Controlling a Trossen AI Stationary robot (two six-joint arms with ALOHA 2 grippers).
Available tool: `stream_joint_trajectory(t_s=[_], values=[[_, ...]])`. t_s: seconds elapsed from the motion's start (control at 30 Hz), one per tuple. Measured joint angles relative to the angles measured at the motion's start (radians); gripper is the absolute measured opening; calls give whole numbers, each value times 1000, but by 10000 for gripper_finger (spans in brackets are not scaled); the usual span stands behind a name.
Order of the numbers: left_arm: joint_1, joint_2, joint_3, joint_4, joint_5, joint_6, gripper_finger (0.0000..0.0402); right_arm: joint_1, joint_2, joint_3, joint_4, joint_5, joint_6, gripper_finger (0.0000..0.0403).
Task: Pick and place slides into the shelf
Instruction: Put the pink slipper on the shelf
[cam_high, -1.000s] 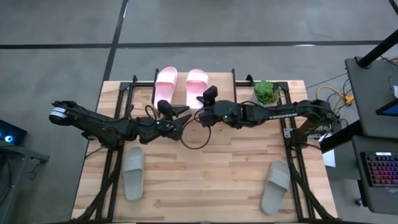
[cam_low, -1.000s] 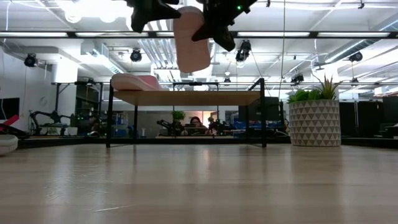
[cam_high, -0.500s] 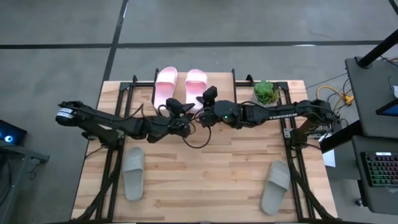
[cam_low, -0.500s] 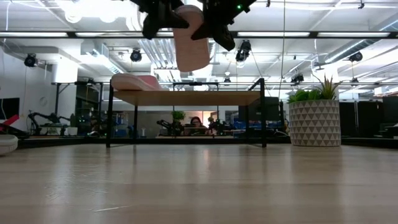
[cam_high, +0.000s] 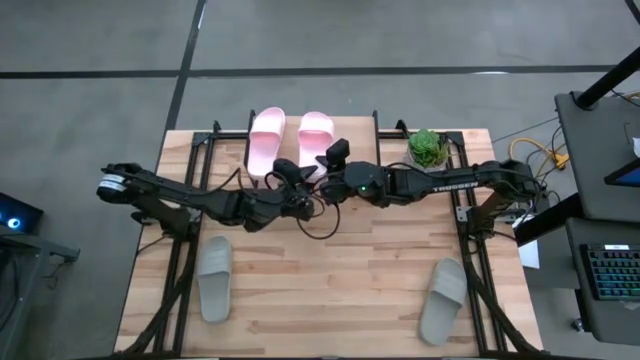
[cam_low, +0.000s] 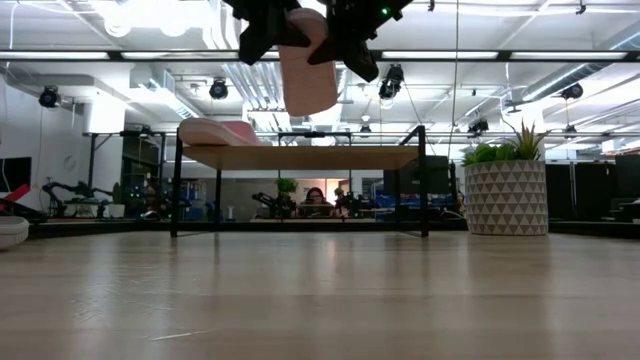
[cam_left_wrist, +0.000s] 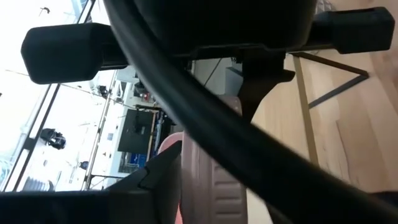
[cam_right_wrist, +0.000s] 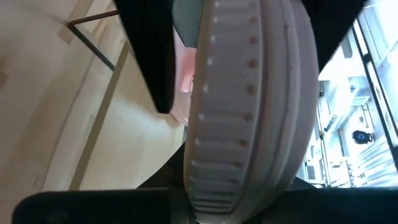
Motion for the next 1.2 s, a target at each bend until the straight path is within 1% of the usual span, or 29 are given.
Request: stream_joint_trajectory(t_s=[0.07, 0.27, 0.53, 0.57, 0.63, 0.77, 0.83, 0.87, 0.93, 1.0, 1.03, 1.1, 1.2], values=[[0, 0, -1, 1, -1, 3, 144, 0, 0, 0, -1, 0, 0, 59], [2, -1, -1, -1, 1, 28, 51, 0, 0, -1, -2, 4, -7, 58], [23, -1, -1, 2, 8, 51, 47, -1, 0, -1, 3, 8, 6, 58], [23, -1, -1, 2, 7, 52, 47, -1, 0, -1, 7, 11, 19, 64], [24, -1, 0, 2, 7, 56, 47, -1, 0, 1, 12, 24, 46, 98], [28, -26, -14, -2, -40, 60, 47, 2, -1, 20, 5, 139, 92, 181], [28, -51, -28, -6, -41, 60, 47, 1, -9, 25, -4, 188, 124, 211], [27, -61, -35, -6, -44, 58, 47, 0, -17, 28, -8, 194, 141, 222], [27, -88, -53, -25, -26, 52, 47, 0, -41, 29, -35, 189, 184, 236], [26, -121, -83, -38, -6, 33, 47, 0, -69, 29, -42, 159, 230, 242], [28, -137, -104, -35, 21, 26, 47, 0, -86, 28, -55, 138, 258, 243], [33, -167, -149, -28, 76, 26, 47, 0, -120, 27, -69, 87, 318, 244], [40, -194, -206, -20, 80, 25, 47, 0, -173, 27, -103, -18, 413, 239]])
